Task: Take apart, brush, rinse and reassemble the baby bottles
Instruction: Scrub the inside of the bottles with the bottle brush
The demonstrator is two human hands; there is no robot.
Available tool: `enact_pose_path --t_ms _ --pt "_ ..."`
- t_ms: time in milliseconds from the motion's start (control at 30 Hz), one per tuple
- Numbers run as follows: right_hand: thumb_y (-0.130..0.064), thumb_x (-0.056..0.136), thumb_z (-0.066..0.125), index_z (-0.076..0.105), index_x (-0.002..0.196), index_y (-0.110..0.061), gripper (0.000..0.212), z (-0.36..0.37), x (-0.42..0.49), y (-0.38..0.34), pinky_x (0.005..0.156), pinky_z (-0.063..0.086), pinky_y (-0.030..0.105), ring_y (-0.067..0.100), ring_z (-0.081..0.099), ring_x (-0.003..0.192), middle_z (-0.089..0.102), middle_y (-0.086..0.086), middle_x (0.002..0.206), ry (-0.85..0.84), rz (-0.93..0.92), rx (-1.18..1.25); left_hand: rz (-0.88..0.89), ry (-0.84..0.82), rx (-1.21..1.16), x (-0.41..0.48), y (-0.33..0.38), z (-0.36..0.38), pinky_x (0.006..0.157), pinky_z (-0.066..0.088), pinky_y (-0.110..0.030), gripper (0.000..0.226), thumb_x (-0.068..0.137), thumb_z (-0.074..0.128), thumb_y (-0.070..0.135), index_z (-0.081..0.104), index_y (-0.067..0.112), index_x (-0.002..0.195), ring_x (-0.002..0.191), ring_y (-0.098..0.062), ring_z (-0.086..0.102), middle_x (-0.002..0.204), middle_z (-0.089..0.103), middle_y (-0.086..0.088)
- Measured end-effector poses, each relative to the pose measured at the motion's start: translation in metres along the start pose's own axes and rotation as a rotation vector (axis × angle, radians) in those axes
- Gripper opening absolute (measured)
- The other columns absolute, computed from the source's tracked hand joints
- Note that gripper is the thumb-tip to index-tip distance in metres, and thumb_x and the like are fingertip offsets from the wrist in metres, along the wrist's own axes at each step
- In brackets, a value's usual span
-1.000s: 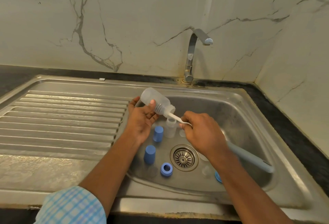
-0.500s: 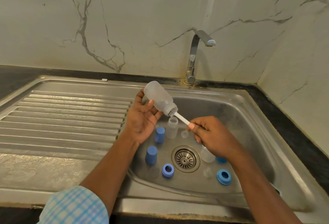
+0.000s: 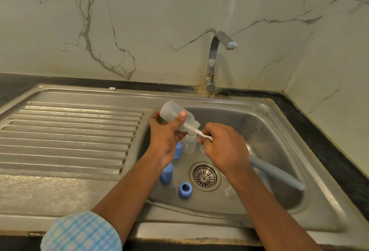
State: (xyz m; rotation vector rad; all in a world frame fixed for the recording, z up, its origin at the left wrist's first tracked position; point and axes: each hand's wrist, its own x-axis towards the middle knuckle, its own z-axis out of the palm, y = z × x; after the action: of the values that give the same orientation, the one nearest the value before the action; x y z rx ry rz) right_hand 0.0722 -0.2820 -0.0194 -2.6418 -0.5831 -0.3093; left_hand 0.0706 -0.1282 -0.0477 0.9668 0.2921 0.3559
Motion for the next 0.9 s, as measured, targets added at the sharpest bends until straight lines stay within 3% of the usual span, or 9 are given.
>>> enact_pose_path --t_ms 133,300,367,433,533,600,700,800,900 --pt "-0.029 0.094 0.061 0.066 0.091 -0.019 0.012 0.000 -0.001 0.005 0.053 0.033 0.027 0.013 0.051 0.065 0.051 -0.016 0.066 -0.093 -0.017 0.118 -0.056 -0.016 -0.127 0.014 0.012 -0.016 0.065 0.062 -0.036 0.050 0.088 0.066 0.002 0.041 0.014 0.131 0.107 -0.030 0.065 0.123 0.057 -0.013" --pt "-0.028 0.095 0.061 0.069 0.082 -0.017 0.019 -0.014 -0.002 0.013 0.055 0.043 0.039 0.015 0.049 0.053 0.062 0.006 0.065 -0.214 -0.007 0.271 -0.032 -0.129 -0.201 0.024 0.023 -0.027 0.071 0.060 -0.037 0.072 0.076 0.070 0.009 0.042 0.006 0.142 0.113 -0.035 0.063 0.137 0.051 -0.024" --pt "-0.026 0.097 0.056 0.066 0.076 -0.013 0.027 -0.017 -0.006 0.017 0.053 0.038 0.036 0.011 0.042 0.050 0.059 0.011 0.062 -0.281 -0.015 0.312 -0.003 -0.176 -0.273 0.029 0.028 -0.032 0.074 0.060 -0.037 0.076 0.067 0.083 0.013 0.048 0.008 0.135 0.110 -0.031 0.063 0.133 0.053 -0.020" --pt "-0.024 0.099 0.054 0.066 0.078 -0.008 0.030 -0.019 -0.010 0.020 0.052 0.035 0.030 0.009 0.038 0.048 0.053 0.008 0.058 -0.325 0.006 0.387 -0.014 -0.250 -0.318 0.031 0.029 -0.035 0.079 0.060 -0.041 0.094 0.046 0.099 0.019 0.054 0.012 0.128 0.110 -0.031 0.063 0.125 0.059 -0.015" --pt "-0.026 0.101 0.051 0.068 0.085 -0.010 0.029 -0.018 -0.011 0.021 0.048 0.034 0.021 0.005 0.037 0.044 0.051 0.004 0.057 -0.340 0.056 0.483 -0.051 -0.351 -0.329 0.027 0.020 -0.029 0.088 0.058 -0.053 0.103 0.042 0.101 0.020 0.053 0.015 0.132 0.113 -0.035 0.062 0.124 0.061 -0.014" --pt "-0.027 0.102 0.049 0.068 0.085 -0.011 0.029 -0.014 -0.011 0.019 0.047 0.034 0.020 0.003 0.037 0.042 0.051 0.003 0.057 -0.338 0.064 0.504 -0.055 -0.369 -0.356 0.025 0.015 -0.026 0.093 0.053 -0.060 0.098 0.046 0.100 0.017 0.051 0.020 0.131 0.117 -0.039 0.057 0.129 0.056 -0.014" --pt "-0.029 0.102 0.048 0.065 0.080 -0.016 0.031 -0.006 -0.009 0.018 0.049 0.037 0.024 0.003 0.039 0.042 0.051 -0.001 0.056 -0.327 0.069 0.501 -0.043 -0.380 -0.391 0.022 0.012 -0.025 0.087 0.056 -0.058 0.086 0.052 0.096 0.012 0.053 0.023 0.125 0.113 -0.037 0.060 0.126 0.058 -0.012" --pt "-0.035 0.103 0.044 0.061 0.073 -0.028 0.034 0.003 -0.004 0.019 0.059 0.047 0.040 0.016 0.051 0.054 0.053 -0.003 0.057 -0.263 0.069 0.417 -0.054 -0.360 -0.361 0.011 0.008 -0.016 0.083 0.060 -0.051 0.060 0.074 0.072 0.000 0.051 0.020 0.127 0.102 -0.030 0.066 0.118 0.062 -0.009" --pt "-0.041 0.103 0.041 0.061 0.079 -0.029 0.033 0.007 -0.001 0.017 0.065 0.049 0.042 0.021 0.057 0.064 0.058 -0.003 0.064 -0.171 0.069 0.274 -0.080 -0.344 -0.295 0.003 0.003 -0.009 0.080 0.061 -0.044 0.050 0.081 0.059 0.002 0.050 0.019 0.127 0.100 -0.028 0.066 0.117 0.062 -0.009"
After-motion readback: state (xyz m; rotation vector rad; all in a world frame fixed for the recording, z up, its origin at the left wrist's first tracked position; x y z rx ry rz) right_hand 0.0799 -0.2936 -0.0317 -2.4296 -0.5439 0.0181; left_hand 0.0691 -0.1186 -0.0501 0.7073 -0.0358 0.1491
